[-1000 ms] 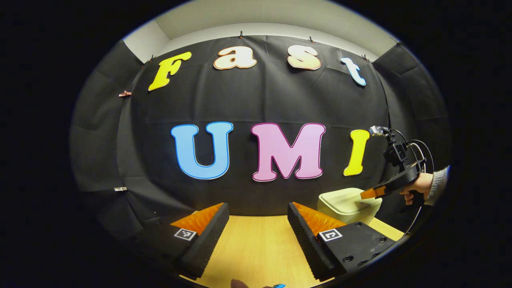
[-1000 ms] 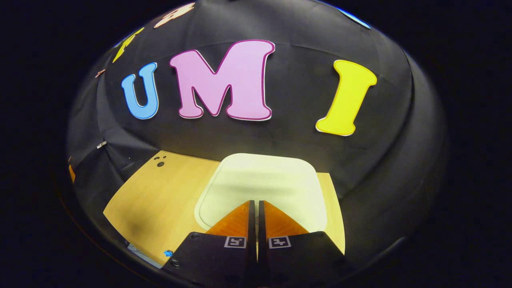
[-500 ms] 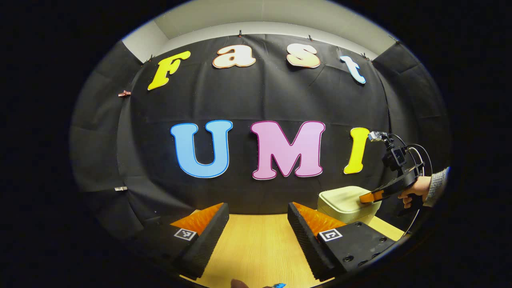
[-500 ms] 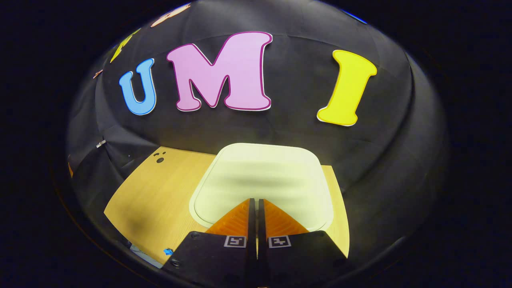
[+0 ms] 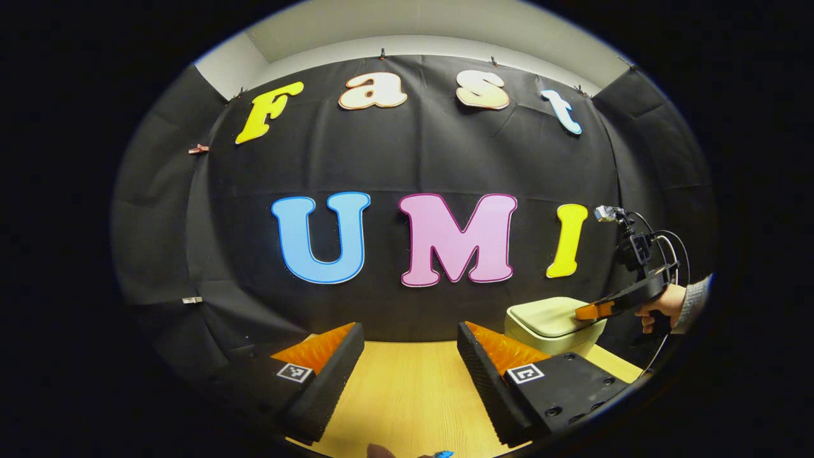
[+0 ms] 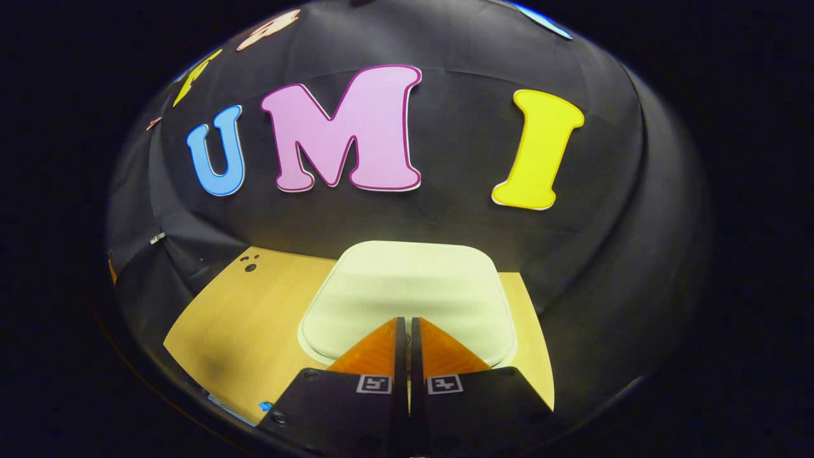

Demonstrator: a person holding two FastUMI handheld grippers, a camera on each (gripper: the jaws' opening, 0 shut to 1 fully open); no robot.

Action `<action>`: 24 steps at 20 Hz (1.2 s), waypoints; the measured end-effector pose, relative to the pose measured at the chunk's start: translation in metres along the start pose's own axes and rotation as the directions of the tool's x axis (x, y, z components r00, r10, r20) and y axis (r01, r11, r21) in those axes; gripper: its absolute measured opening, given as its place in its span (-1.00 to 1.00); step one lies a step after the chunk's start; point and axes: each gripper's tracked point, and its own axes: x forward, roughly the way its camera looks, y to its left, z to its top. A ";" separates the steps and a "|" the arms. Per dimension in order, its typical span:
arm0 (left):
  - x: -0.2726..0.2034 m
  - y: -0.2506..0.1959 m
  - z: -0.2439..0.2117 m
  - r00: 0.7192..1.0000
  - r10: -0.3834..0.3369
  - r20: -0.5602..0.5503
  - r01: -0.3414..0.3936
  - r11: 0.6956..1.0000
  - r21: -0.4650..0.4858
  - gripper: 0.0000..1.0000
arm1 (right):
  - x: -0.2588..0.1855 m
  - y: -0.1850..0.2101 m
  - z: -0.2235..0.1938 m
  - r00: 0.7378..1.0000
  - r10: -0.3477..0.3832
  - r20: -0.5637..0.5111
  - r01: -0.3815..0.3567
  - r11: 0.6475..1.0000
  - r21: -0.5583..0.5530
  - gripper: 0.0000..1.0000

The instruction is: Press the lid of the desktop garbage bin to open it, pick up the crumpled paper on the desktop and throw it into the bin, then pick up the pop can on the desktop and drop it into the bin, and finally close the garbage bin lid.

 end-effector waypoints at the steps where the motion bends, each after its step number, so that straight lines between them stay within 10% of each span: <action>1: 0.000 0.000 0.000 1.000 0.001 -0.002 -0.001 1.000 -0.001 0.91 | -0.004 -0.001 0.006 1.000 -0.003 0.025 0.003 1.000 -0.003 -0.89; 20: 0.000 -0.009 -0.003 1.000 -0.018 -0.017 0.018 1.000 0.000 0.91 | -0.071 -0.009 0.069 0.932 -0.053 0.358 0.088 0.992 -0.085 -0.88; 24: 0.000 -0.011 -0.010 0.999 -0.022 -0.030 0.022 1.000 0.001 0.91 | -0.088 0.001 0.071 0.916 -0.032 0.399 0.088 0.989 -0.123 -0.11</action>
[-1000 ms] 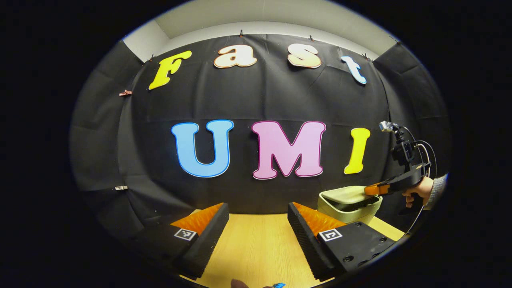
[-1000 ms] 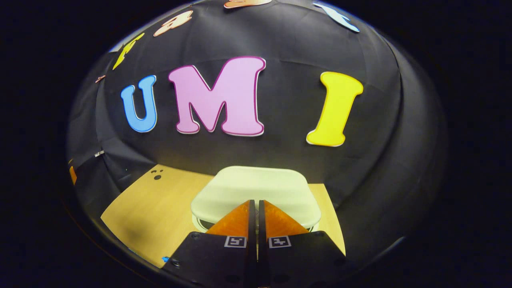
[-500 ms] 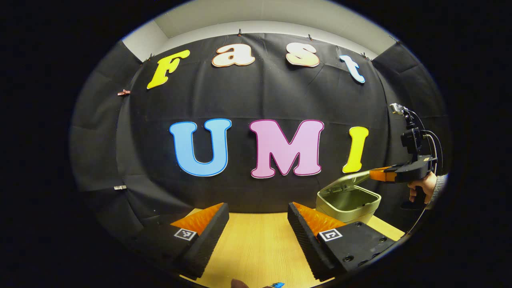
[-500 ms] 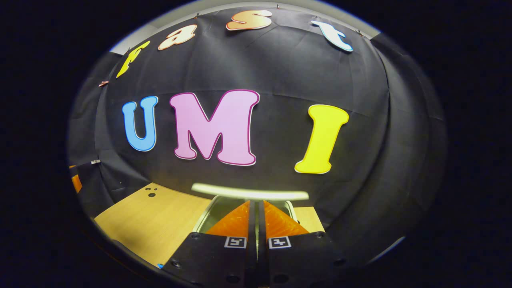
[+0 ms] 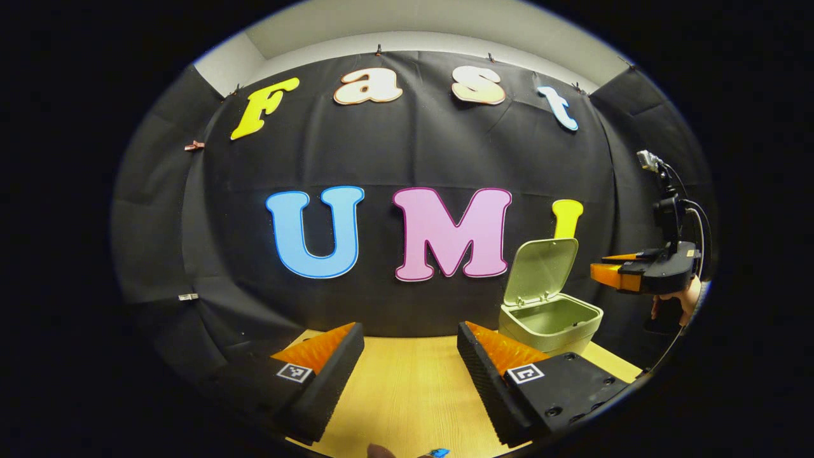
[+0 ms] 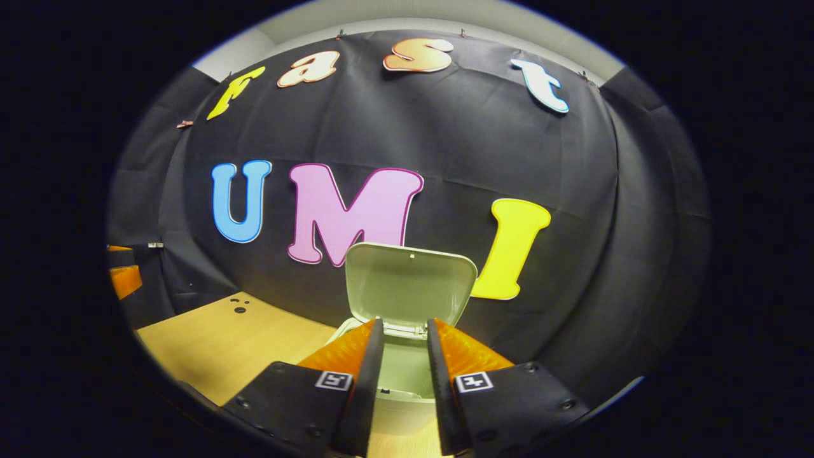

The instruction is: Press the lid of the desktop garbage bin to open it, pick up the crumpled paper on the desktop and throw it into the bin, then pick up the pop can on the desktop and drop it into the bin, and finally close the garbage bin lid.

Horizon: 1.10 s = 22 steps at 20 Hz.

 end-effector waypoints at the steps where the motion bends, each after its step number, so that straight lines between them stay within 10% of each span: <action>1: 0.001 0.000 -0.001 1.000 -0.003 -0.005 0.003 1.000 -0.001 0.91 | -0.004 0.003 0.001 1.000 0.010 0.008 -0.009 1.000 -0.013 -0.07; 6: 0.002 -0.007 -0.013 0.998 -0.031 -0.051 0.030 0.999 -0.030 0.91 | -0.024 0.022 -0.006 0.998 0.063 -0.014 -0.063 0.998 -0.014 0.74; 12: 0.005 -0.031 -0.092 0.953 -0.161 -0.258 0.150 0.987 -0.065 0.92 | -0.051 0.033 -0.023 0.997 0.075 -0.036 -0.074 0.997 0.020 0.74; 22: -0.024 -0.053 -0.253 0.765 -0.261 -0.588 0.205 0.965 -0.162 0.92 | -0.098 0.052 -0.076 0.987 0.092 -0.135 -0.081 0.993 0.085 0.74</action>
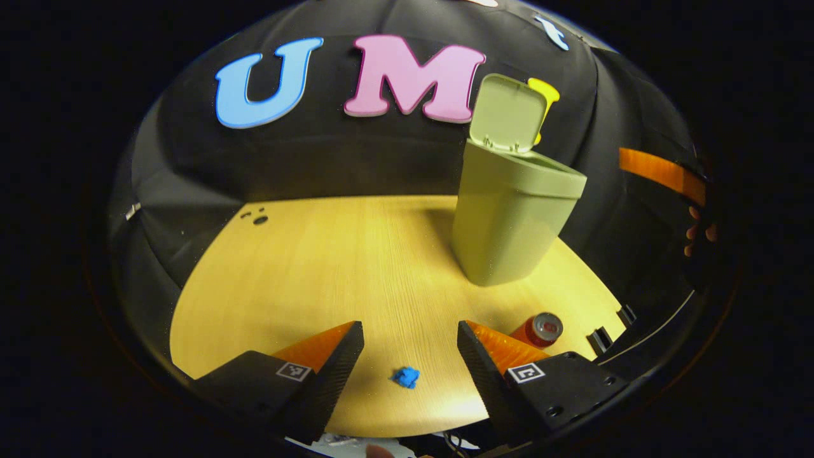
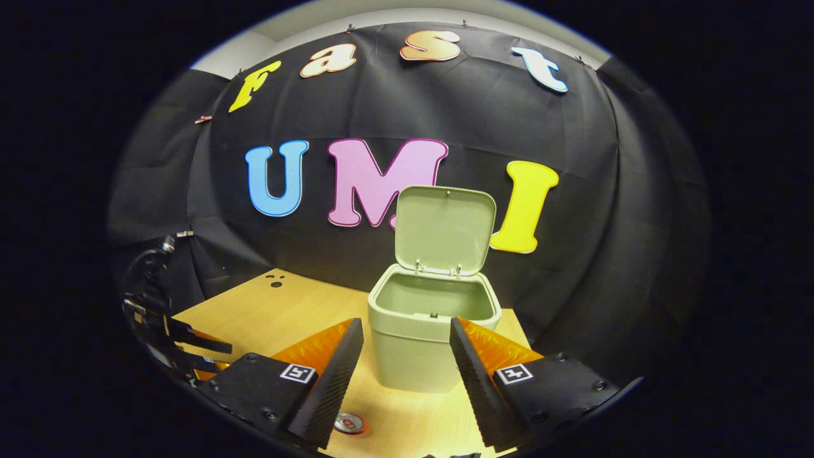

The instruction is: Press the lid of the desktop garbage bin to open it, pick up the crumpled paper on the desktop and throw it into the bin, then pick up the pop can on the desktop and drop it into the bin, and finally close the garbage bin lid.

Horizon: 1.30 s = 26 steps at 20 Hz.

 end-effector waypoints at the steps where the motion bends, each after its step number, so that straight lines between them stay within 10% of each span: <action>1: 0.006 -0.002 -0.010 1.000 -0.008 -0.022 0.008 1.000 -0.014 0.92 | -0.003 0.002 -0.006 1.000 0.001 -0.013 -0.001 1.000 0.006 0.74; 14: 0.067 0.012 -0.111 0.951 -0.013 -0.308 0.011 1.000 -0.008 0.62 | -0.034 -0.009 -0.022 0.998 -0.038 -0.057 0.037 0.999 -0.022 0.74; 26: 0.086 0.010 -0.129 0.929 -0.004 -0.370 0.038 0.996 0.083 -0.05 | -0.045 -0.028 -0.032 0.992 -0.088 -0.089 0.088 0.996 0.000 0.74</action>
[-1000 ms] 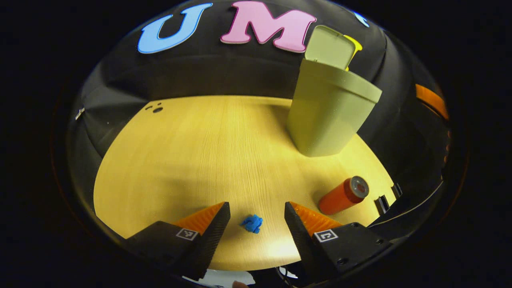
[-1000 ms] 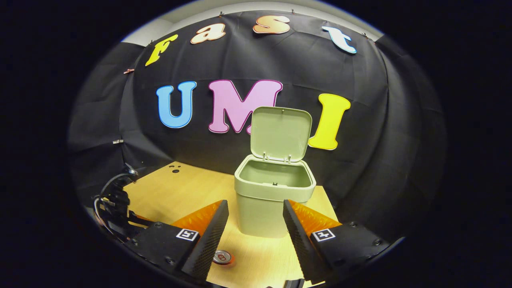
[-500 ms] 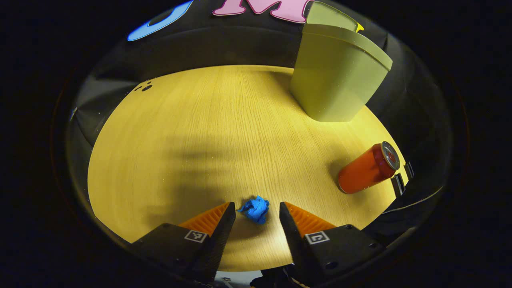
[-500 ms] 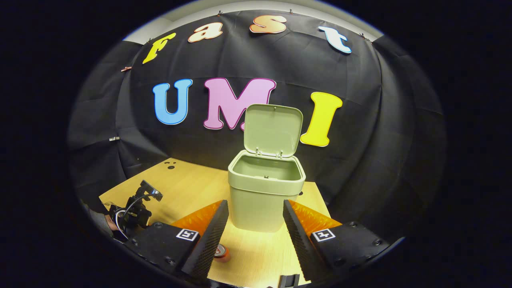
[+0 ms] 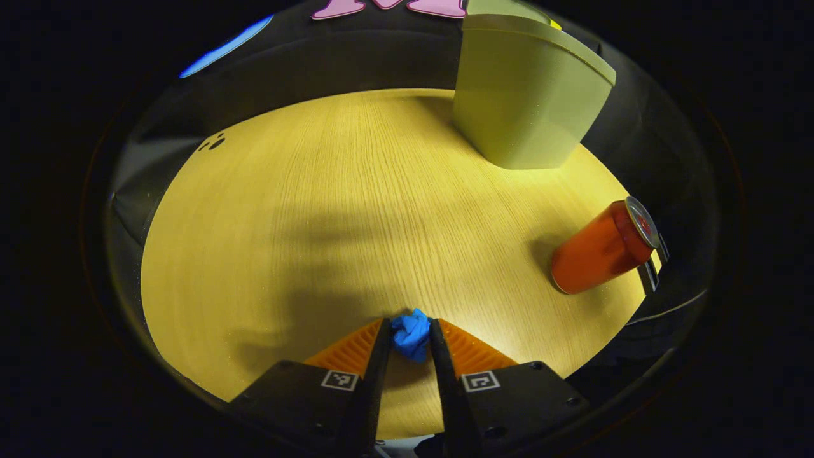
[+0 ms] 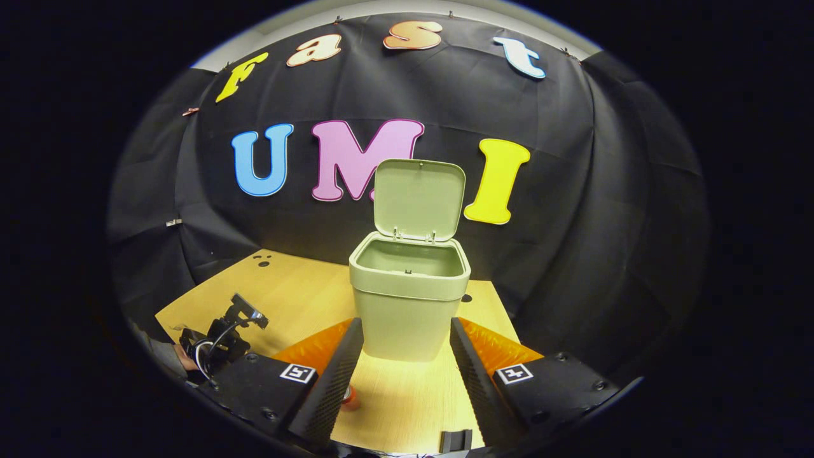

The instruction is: Press the lid of the desktop garbage bin to open it, pick up the crumpled paper on the desktop and throw it into the bin, then pick up the pop can on the desktop and drop it into the bin, and finally close the garbage bin lid.

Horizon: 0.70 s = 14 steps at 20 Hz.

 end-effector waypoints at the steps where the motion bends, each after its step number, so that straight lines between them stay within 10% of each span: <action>1: 0.000 0.000 0.001 1.000 -0.003 -0.001 0.003 1.000 0.002 -0.19 | 0.000 0.000 0.000 1.000 0.000 -0.001 0.000 1.000 0.003 0.74; 14: -0.088 -0.002 0.097 0.951 -0.098 0.295 0.129 0.988 -0.089 -0.34 | 0.004 0.008 -0.009 0.999 0.027 -0.018 -0.026 1.000 0.006 0.74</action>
